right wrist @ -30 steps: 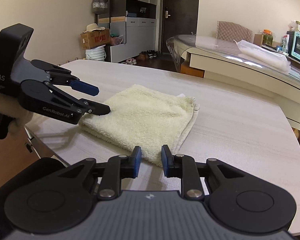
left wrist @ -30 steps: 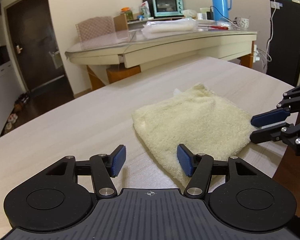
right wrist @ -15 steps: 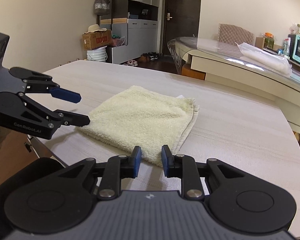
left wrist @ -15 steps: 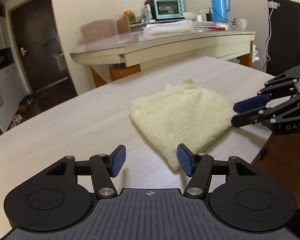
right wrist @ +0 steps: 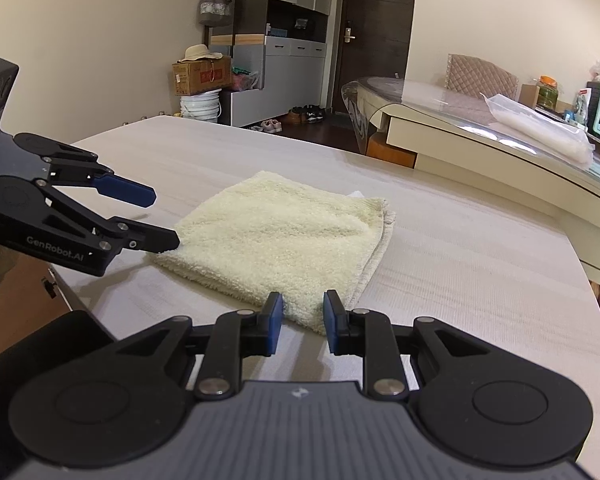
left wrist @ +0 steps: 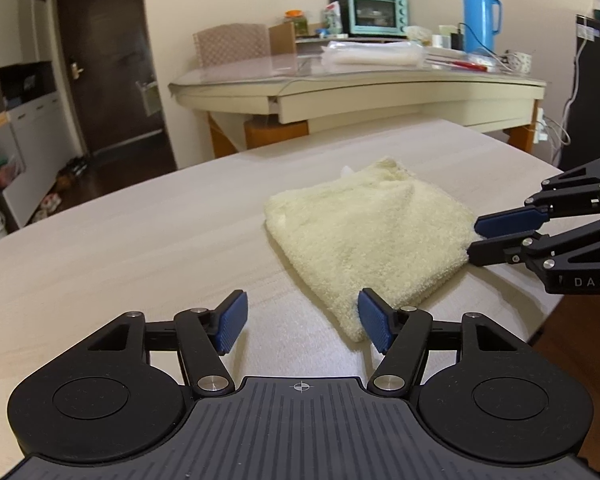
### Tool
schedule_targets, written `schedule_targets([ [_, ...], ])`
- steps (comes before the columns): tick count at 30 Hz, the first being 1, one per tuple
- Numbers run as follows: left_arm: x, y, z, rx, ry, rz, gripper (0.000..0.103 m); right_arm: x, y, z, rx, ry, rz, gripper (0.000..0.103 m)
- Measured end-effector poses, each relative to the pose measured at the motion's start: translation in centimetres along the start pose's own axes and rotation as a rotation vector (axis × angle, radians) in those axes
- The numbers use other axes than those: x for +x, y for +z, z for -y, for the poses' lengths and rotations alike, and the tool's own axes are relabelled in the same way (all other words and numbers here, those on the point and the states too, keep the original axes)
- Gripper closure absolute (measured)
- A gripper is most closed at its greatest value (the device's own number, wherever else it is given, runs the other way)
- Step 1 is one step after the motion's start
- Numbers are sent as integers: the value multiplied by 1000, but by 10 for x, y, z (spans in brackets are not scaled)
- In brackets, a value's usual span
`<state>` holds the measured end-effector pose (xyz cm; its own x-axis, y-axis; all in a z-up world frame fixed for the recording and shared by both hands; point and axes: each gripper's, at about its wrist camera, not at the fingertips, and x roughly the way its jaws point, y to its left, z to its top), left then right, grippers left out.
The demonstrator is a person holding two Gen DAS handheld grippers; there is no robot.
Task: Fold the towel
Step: 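Lay the towel flat and hold its edge with the right gripper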
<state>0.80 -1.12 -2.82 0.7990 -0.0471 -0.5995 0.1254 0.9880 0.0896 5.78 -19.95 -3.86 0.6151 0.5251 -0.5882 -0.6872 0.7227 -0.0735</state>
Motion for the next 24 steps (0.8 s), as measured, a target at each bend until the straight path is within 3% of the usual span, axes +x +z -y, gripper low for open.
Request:
schedule_targets([
  [24,30,20,-23,-53,35,-21,34,21,18,2,-3,-15,-26,75],
])
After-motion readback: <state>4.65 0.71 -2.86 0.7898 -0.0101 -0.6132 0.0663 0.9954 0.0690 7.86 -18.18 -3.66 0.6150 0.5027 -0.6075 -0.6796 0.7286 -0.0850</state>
